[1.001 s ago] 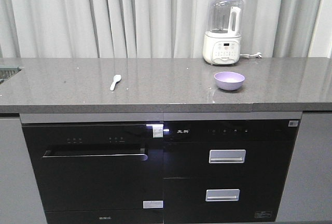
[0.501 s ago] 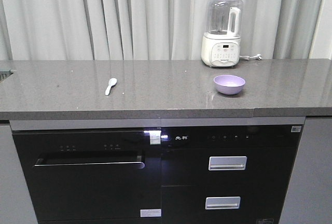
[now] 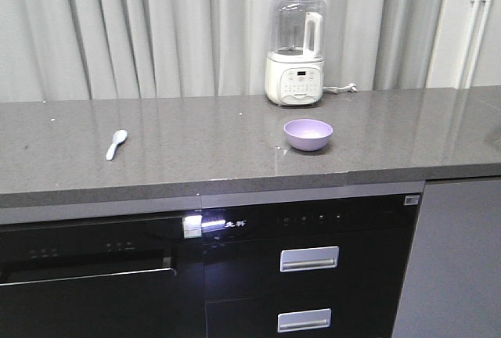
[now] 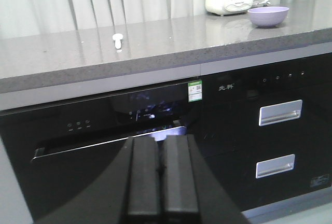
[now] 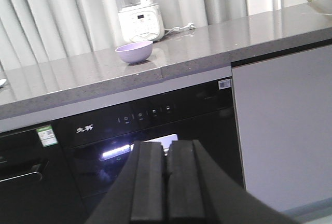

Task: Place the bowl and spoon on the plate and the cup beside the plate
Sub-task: 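Drive the base toward the counter with the spoon and lavender bowl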

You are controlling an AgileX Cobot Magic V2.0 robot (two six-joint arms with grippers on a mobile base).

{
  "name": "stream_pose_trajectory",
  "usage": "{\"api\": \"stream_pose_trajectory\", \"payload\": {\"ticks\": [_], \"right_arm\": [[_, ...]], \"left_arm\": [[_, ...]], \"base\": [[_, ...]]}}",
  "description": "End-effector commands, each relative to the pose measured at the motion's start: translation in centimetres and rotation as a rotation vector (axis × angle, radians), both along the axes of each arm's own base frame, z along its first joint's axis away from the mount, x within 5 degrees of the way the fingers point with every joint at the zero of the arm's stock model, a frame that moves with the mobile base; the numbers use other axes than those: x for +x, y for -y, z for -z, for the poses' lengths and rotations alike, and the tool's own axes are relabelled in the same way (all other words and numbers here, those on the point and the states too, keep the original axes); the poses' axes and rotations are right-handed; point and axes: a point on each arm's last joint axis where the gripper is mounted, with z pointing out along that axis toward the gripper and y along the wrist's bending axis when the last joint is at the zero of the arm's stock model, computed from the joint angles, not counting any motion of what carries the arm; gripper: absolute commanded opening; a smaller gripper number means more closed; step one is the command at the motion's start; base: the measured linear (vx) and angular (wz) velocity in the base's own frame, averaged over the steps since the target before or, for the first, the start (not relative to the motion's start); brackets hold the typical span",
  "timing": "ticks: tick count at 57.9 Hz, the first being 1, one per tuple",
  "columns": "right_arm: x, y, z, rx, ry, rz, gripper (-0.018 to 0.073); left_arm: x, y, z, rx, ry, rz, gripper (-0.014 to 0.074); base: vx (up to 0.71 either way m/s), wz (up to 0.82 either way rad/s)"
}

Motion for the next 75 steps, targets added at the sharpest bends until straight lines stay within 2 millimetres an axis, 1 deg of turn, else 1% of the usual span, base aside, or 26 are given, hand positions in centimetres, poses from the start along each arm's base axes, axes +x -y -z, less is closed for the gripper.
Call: {"api": "stream_pose_trajectory", "payload": {"ticks": [1,29,75], "right_arm": [[-0.02,0.01,-0.71,-0.012,0.087,0.003,-0.0006],[-0.02,0.01,-0.71,-0.012,0.087,0.003,-0.0006],[-0.02,0.01,-0.71,-0.012,0.087,0.003,-0.0006]], "left_arm": [[-0.24,0.01,-1.71,-0.023,0.121,0.004,-0.0003],[-0.24,0.01,-1.71,-0.023,0.121,0.004,-0.0003],[-0.24,0.01,-1.71,-0.023,0.121,0.004,-0.0003]], "base": [[0.17,-0.17],[0.22,-0.03],[0.34,0.13]]}}
